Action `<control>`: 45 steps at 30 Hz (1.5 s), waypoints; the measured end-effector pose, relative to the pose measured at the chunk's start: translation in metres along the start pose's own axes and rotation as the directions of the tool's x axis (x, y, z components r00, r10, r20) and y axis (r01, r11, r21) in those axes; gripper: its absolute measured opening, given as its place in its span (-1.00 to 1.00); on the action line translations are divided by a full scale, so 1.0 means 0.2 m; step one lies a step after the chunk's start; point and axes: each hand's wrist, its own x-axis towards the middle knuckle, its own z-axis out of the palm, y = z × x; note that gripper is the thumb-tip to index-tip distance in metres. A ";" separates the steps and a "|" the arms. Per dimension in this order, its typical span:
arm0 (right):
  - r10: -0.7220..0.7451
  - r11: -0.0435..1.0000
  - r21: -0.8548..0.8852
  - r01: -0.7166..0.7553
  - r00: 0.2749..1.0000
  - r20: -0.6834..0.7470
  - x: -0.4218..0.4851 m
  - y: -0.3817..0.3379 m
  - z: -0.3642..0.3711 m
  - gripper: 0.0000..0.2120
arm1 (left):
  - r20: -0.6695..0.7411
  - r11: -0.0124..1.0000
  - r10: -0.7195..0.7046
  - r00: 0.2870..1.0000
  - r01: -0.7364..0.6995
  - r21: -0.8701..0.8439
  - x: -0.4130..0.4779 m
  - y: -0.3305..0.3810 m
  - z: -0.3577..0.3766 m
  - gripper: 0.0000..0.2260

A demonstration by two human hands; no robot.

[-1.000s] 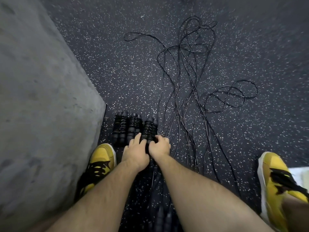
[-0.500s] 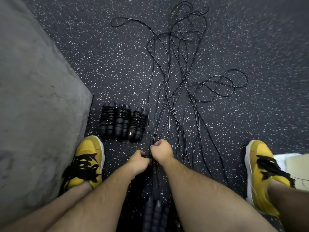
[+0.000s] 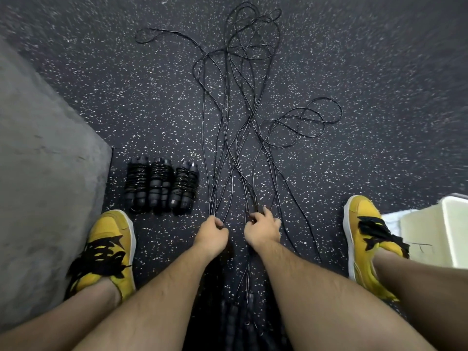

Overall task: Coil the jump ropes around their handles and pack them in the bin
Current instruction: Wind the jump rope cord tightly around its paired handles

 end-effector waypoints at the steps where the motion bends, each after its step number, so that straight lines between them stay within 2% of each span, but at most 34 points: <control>1: -0.019 1.000 -0.002 0.019 0.999 0.026 0.00 0.03 -0.01 -0.59 | 0.007 1.000 0.002 1.000 -0.002 0.001 0.00 0.02 0.03 -0.95; 4: -0.077 0.997 0.023 0.077 0.997 -0.003 0.00 0.07 -0.02 -0.55 | -0.047 0.994 0.011 0.999 -0.006 0.107 0.00 0.09 0.10 -0.93; 6: -0.073 0.990 0.121 0.078 0.996 -0.047 0.02 0.08 -0.03 -0.60 | -0.130 0.982 0.030 0.991 -0.005 0.186 0.00 0.13 0.11 -0.90; 8: 0.019 0.956 0.293 -0.004 0.999 -0.049 0.05 0.07 -0.04 -0.69 | -0.208 0.978 0.049 0.977 -0.005 0.208 0.01 0.16 0.11 -0.89; 11: 0.142 0.857 0.489 -0.164 0.986 0.083 0.08 0.06 -0.08 -0.79 | -0.309 0.974 0.024 0.951 0.047 0.222 0.04 0.20 0.11 -0.74; 14: 0.107 0.878 0.455 -0.145 0.988 0.109 0.09 0.07 -0.08 -0.74 | -0.282 0.974 -0.120 0.952 0.168 0.150 0.06 0.23 0.11 -0.46; 16: 0.040 0.936 0.346 -0.072 0.994 0.099 0.08 0.08 -0.06 -0.64 | -0.252 0.974 -0.171 0.952 0.203 0.105 0.09 0.22 0.11 -0.41; 18: -0.013 0.959 0.284 -0.025 0.991 0.134 0.07 0.10 -0.06 -0.54 | -0.255 0.979 -0.183 0.950 0.200 0.043 0.11 0.20 0.10 -0.45; 20: -0.011 0.949 0.313 -0.041 0.987 0.163 0.05 0.09 -0.05 -0.53 | -0.238 0.977 -0.211 0.948 0.207 -0.040 0.12 0.17 0.08 -0.51; 23: 0.025 0.928 0.368 -0.063 0.994 0.107 0.04 0.04 -0.04 -0.69 | -0.138 0.976 -0.210 0.968 0.200 -0.086 0.10 0.15 0.08 -0.68; 26: 0.049 0.924 0.379 -0.049 0.999 0.009 0.04 -0.02 -0.02 -0.85 | -0.166 0.986 -0.140 0.976 0.122 -0.113 0.09 0.13 0.08 -0.94; 28: 0.045 0.939 0.343 -0.001 0.992 -0.120 0.02 -0.08 -0.03 -0.88 | -0.212 0.981 -0.120 0.970 0.084 -0.172 0.08 0.14 0.05 -0.93; 29: 0.039 0.934 0.356 0.017 0.988 -0.149 0.01 -0.11 -0.04 -0.84 | -0.219 0.972 -0.120 0.968 0.069 -0.225 0.07 0.14 0.04 -0.92; 33: -0.031 0.871 0.492 0.010 0.999 0.033 0.00 -0.24 0.00 -0.64 | -0.171 0.890 -0.134 0.976 0.042 -0.455 0.06 0.15 -0.01 -0.88; 35: -0.080 0.881 0.470 0.064 0.997 0.015 0.01 -0.28 0.02 -0.68 | -0.148 0.857 -0.147 0.978 0.051 -0.513 0.06 0.15 -0.03 -0.85; 36: -0.098 0.910 0.403 0.101 0.995 -0.030 0.02 -0.29 0.02 -0.74 | -0.150 0.848 -0.153 0.977 0.051 -0.528 0.06 0.15 -0.04 -0.84; 38: -0.107 0.974 0.190 0.121 0.991 -0.080 0.04 -0.28 -0.01 -0.77 | -0.177 0.867 -0.158 0.971 0.051 -0.495 0.07 0.13 -0.04 -0.83; 40: -0.063 0.996 0.055 0.063 0.998 -0.013 0.06 -0.24 -0.05 -0.63 | -0.207 0.912 -0.137 0.969 0.041 -0.409 0.06 0.12 -0.04 -0.85; 42: -0.013 1.000 0.025 0.010 0.994 0.111 0.08 -0.20 -0.09 -0.48 | -0.273 0.972 -0.075 0.959 0.010 -0.233 0.05 0.10 -0.04 -0.82; 45: -0.020 1.000 0.008 0.019 0.985 0.173 0.12 -0.15 -0.10 -0.40 | -0.403 0.999 -0.027 0.915 0.012 -0.040 0.04 0.09 -0.03 -0.54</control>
